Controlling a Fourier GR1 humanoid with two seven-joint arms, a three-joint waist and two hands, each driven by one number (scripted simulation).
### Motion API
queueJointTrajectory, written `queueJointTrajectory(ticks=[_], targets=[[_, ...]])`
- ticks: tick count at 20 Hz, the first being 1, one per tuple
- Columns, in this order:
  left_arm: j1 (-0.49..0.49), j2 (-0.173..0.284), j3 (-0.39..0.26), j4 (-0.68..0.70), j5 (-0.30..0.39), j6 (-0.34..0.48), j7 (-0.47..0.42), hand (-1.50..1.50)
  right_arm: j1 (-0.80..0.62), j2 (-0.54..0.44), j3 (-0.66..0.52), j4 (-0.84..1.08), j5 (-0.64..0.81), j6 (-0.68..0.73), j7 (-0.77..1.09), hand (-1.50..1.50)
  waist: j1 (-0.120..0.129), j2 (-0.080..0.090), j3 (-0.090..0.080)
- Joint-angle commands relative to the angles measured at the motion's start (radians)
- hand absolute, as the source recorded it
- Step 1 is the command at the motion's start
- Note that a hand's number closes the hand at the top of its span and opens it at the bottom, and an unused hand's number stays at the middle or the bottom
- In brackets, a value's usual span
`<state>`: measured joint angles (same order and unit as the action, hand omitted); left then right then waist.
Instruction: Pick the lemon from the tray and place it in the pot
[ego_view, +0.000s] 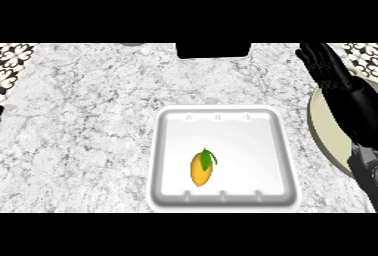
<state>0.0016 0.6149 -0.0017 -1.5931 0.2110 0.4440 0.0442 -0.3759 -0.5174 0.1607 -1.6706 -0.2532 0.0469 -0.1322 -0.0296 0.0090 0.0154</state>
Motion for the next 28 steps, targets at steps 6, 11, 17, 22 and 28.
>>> queueJointTrajectory(ticks=[6, 11, 17, 22, 28], targets=[[-0.165, -0.134, -0.087, -0.058, 0.083, -0.078, 0.065, 0.00, 0.029, 0.161, -0.039, 0.331, 0.092, -0.138, -0.132, 1.50, 0.037, 0.002, -0.014], [-0.189, -0.165, -0.101, -0.039, 0.115, -0.094, 0.110, 0.00, 0.144, 0.240, 0.063, 0.414, 0.379, -0.409, -0.282, -1.50, 0.034, -0.001, -0.013], [-0.247, -0.225, -0.099, 0.028, 0.062, -0.097, 0.124, 0.00, 0.190, 0.253, 0.108, 0.260, 0.420, -0.362, -0.331, -1.50, 0.022, -0.010, -0.016], [-0.193, -0.189, -0.062, -0.022, 0.086, -0.138, 0.136, 0.00, 0.132, 0.094, 0.145, 0.115, 0.441, -0.168, -0.008, -1.50, 0.026, -0.014, -0.017], [-0.227, -0.203, -0.073, -0.026, 0.064, -0.105, 0.166, 0.00, 0.023, 0.042, 0.327, 0.056, 0.555, 0.025, 0.321, -1.50, 0.042, -0.016, -0.019]])
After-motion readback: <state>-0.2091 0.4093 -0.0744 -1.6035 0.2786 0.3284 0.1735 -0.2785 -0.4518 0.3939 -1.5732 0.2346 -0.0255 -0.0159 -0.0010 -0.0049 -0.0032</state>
